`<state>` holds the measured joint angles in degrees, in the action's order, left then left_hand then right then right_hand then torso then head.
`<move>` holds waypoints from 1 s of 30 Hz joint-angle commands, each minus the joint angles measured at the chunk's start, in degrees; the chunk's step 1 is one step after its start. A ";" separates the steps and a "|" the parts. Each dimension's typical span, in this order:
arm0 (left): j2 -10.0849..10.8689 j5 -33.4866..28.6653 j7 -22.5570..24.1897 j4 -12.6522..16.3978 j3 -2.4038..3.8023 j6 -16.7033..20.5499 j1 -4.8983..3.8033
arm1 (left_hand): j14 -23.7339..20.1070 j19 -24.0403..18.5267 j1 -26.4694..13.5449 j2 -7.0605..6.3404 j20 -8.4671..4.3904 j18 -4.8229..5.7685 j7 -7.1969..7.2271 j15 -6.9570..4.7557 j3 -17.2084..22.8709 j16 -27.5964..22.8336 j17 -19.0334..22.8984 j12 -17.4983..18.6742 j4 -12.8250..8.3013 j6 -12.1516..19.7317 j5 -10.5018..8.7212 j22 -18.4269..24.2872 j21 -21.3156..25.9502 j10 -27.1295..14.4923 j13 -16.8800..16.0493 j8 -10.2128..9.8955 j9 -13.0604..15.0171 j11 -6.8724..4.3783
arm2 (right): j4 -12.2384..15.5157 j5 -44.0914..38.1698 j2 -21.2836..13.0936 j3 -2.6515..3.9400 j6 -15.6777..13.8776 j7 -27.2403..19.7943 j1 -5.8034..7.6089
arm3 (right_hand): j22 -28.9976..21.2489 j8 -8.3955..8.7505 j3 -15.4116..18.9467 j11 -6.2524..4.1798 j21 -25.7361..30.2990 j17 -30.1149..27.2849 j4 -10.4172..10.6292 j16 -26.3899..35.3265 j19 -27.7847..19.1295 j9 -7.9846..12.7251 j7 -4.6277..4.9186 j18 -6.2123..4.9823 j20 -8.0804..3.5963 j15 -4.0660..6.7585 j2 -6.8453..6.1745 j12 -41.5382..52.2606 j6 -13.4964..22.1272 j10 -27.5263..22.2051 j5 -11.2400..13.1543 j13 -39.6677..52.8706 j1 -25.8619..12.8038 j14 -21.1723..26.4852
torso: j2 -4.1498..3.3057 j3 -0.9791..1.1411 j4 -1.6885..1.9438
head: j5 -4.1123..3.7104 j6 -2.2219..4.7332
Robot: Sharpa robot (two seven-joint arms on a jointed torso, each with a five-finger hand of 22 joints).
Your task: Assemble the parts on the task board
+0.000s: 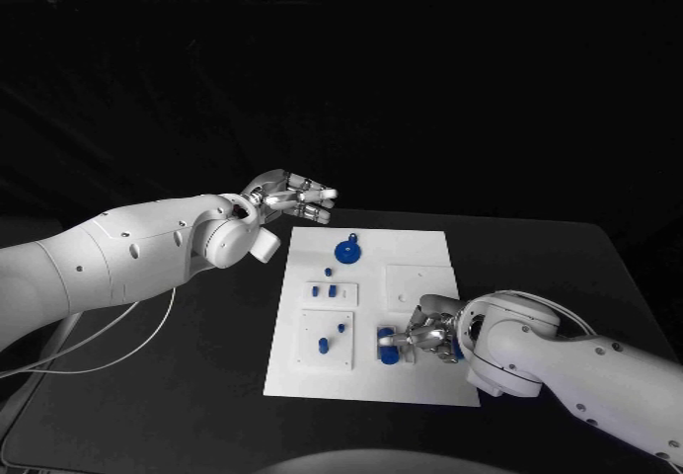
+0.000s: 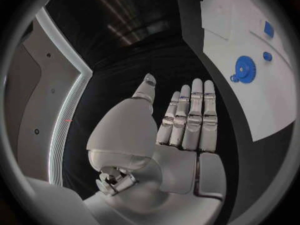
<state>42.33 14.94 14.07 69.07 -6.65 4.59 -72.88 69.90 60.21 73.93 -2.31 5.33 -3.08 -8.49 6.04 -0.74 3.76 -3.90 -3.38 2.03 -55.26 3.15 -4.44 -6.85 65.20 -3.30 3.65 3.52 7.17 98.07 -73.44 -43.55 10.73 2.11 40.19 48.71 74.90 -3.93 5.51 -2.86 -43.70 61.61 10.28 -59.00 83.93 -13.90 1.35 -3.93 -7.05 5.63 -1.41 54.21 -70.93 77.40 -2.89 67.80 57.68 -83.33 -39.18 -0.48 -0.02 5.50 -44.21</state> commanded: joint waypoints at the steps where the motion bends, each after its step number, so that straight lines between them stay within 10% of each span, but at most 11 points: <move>1: -0.04 0.33 0.02 0.04 0.02 -0.63 -0.04 | -0.38 -0.23 -0.04 -0.42 -0.02 0.48 -0.18 0.06 -0.08 -0.19 0.03 -0.03 0.37 0.25 -0.35 -0.03 -0.26 -0.27 -0.08 -0.10 -0.02 0.07 | 0.52 1.29 -0.13 0.01 1.84 1.22 -0.06 | 5.20 0.26 0.13 0.11 -0.38 -0.02 -1.13 -0.28 3.06 -0.25 0.38 0.96 0.12 -0.01 0.95 0.20 -0.10 0.31 -0.33 0.07 0.05 -0.24 | 0.00 -0.06 0.05 | -0.05 -0.12; 12: -0.04 0.51 -0.33 -0.21 -0.01 -0.61 -0.04 | -0.37 -0.25 0.11 -0.29 -0.02 0.48 -0.19 0.07 -0.03 -0.20 0.03 -0.03 0.36 0.09 -0.34 -0.03 -0.29 -0.23 -0.08 -0.10 -0.01 0.07 | 1.33 2.02 -0.25 0.02 2.51 0.40 -0.06 | 5.20 0.26 -0.71 0.13 -0.59 -0.04 -4.30 -0.71 2.97 -0.62 0.34 0.93 0.22 -0.09 2.02 0.51 -0.19 0.26 -1.38 -0.11 0.51 -0.21 | -0.02 -0.07 0.11 | -0.09 -0.21; 19: 0.06 0.66 -0.64 -0.25 -0.03 -0.62 -0.04 | -0.38 -0.27 0.19 -0.27 -0.02 0.48 -0.20 0.06 -0.05 -0.20 0.03 -0.03 0.25 0.12 -0.33 -0.03 -0.30 -0.23 -0.08 -0.10 -0.02 0.07 | 1.40 0.32 -0.71 0.02 2.87 0.06 -0.07 | 5.20 0.28 -4.08 0.10 -0.54 -0.22 -6.56 -0.68 2.97 -0.54 0.35 0.93 0.20 -0.06 -1.33 0.59 -0.46 0.28 -0.19 -0.23 3.08 -0.17 | 0.01 -0.06 0.09 | 0.06 -0.19; 22: 0.14 0.72 -0.73 -0.25 -0.05 -0.61 -0.04 | -0.38 -0.27 0.19 -0.27 -0.02 0.48 -0.20 0.06 -0.05 -0.20 0.03 -0.03 0.25 0.12 -0.33 -0.03 -0.30 -0.23 -0.08 -0.10 -0.02 0.07 | 1.41 0.12 -0.94 0.02 3.13 -0.05 -0.08 | 5.20 0.25 -11.86 -0.06 -0.53 -0.07 -3.97 -0.67 2.98 -0.04 0.27 1.12 -0.07 0.11 -5.92 0.48 -0.93 0.40 0.11 -0.18 4.95 -0.14 | 0.01 -0.04 0.07 | 0.09 -0.20; 30: 0.23 0.77 -0.88 -0.24 -0.08 -0.57 -0.04 | -0.38 -0.27 0.19 -0.27 -0.02 0.48 -0.20 0.06 -0.05 -0.20 0.03 -0.03 0.25 0.12 -0.33 -0.03 -0.30 -0.23 -0.08 -0.10 -0.02 0.07 | 1.45 0.07 -1.12 0.02 3.78 -0.42 -0.13 | 5.12 0.26 -15.15 -0.19 -0.25 -0.40 -5.65 -0.13 2.94 0.40 0.08 1.21 -0.20 0.22 -6.15 0.76 -1.52 0.72 0.10 0.17 7.63 -0.13 | -0.01 -0.01 0.03 | 0.15 -0.24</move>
<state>42.60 15.53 13.13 68.76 -6.75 4.59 -72.88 69.90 60.21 73.93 -2.30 5.33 -3.08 -8.49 6.04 -0.74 3.76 -3.91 -3.38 2.03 -55.26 3.15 -4.44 -6.85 65.20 -3.30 3.65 3.52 7.17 99.39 -72.65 -44.68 10.75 4.43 40.15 48.67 74.90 -3.93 -9.39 -3.18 -43.99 61.25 4.63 -59.33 83.93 -13.54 1.43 -3.32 -7.05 5.63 -7.61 54.76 -72.15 77.73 -2.89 67.91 64.93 -83.33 -39.18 -0.52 0.02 5.64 -44.42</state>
